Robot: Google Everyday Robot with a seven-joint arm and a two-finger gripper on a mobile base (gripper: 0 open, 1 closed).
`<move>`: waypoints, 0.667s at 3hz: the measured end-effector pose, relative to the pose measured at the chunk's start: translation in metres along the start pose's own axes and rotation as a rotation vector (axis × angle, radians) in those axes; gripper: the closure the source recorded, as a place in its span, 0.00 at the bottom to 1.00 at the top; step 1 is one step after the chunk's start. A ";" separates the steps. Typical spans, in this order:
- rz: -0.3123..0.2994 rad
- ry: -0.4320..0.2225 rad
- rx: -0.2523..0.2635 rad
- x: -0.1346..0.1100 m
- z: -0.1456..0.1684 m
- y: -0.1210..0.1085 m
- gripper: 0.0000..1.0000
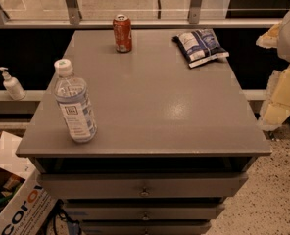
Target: Knock blue plastic bottle over
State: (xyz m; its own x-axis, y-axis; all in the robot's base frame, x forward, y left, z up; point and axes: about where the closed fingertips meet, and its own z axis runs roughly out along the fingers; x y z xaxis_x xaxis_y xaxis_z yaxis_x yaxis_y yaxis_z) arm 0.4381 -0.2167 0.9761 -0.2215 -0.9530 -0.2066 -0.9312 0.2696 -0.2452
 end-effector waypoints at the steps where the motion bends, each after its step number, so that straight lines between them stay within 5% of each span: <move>1: 0.000 0.000 0.000 0.000 0.000 0.000 0.00; 2: -0.011 -0.030 -0.008 -0.005 0.006 0.013 0.00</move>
Offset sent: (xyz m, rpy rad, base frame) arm -0.0249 0.0228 -0.0271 0.0707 0.0158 0.0529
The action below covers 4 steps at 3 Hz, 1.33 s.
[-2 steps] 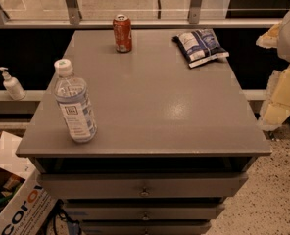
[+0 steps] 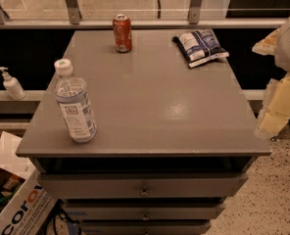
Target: Knock blue plastic bottle over
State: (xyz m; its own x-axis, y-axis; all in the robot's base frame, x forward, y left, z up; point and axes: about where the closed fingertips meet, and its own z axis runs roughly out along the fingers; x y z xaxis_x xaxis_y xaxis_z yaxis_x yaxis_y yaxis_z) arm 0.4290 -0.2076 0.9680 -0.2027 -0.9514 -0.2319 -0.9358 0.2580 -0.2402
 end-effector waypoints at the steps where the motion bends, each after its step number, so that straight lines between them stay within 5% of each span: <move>1: 0.004 -0.078 -0.010 0.000 0.007 0.014 0.00; 3: 0.009 -0.361 -0.089 -0.031 0.017 0.048 0.00; 4: -0.129 -0.700 -0.201 -0.086 0.014 0.089 0.00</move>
Offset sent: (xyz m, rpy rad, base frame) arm -0.0409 0.0566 -0.0233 0.4644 0.0040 0.1254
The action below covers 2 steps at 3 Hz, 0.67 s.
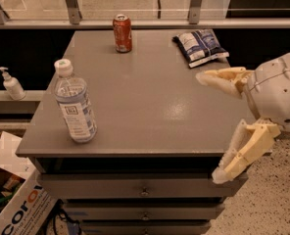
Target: Knock blue plastic bottle over
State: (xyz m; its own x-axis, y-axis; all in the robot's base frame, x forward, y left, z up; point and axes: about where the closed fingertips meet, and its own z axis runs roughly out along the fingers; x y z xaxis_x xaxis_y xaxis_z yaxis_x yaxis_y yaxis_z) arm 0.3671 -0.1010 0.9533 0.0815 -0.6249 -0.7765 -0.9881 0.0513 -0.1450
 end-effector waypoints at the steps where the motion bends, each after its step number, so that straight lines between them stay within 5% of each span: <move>1: -0.023 0.001 0.046 -0.019 -0.009 -0.012 0.00; 2: 0.054 0.057 0.063 0.000 0.011 -0.033 0.00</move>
Offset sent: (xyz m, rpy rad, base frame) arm 0.0665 0.0066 -0.0329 -0.0908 0.0773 -0.1781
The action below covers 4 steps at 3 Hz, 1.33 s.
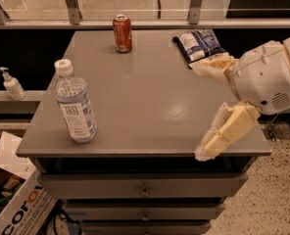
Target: Knock blue plastic bottle over
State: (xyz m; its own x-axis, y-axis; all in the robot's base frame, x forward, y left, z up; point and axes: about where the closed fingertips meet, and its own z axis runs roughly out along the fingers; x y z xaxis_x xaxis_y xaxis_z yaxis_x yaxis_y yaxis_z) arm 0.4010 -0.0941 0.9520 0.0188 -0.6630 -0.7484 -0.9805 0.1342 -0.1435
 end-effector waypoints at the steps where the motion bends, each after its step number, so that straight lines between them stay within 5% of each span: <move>1: 0.069 -0.016 -0.003 0.003 0.026 -0.014 0.00; 4: 0.225 -0.281 0.030 -0.060 0.085 -0.018 0.00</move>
Offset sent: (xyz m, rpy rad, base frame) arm 0.0442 0.0593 -0.0227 0.2480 0.1359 -0.1011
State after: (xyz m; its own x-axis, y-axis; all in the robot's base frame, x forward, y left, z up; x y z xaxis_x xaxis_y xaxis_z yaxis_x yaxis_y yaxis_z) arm 0.4340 0.0063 0.9444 -0.1397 -0.3867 -0.9116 -0.9602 0.2778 0.0293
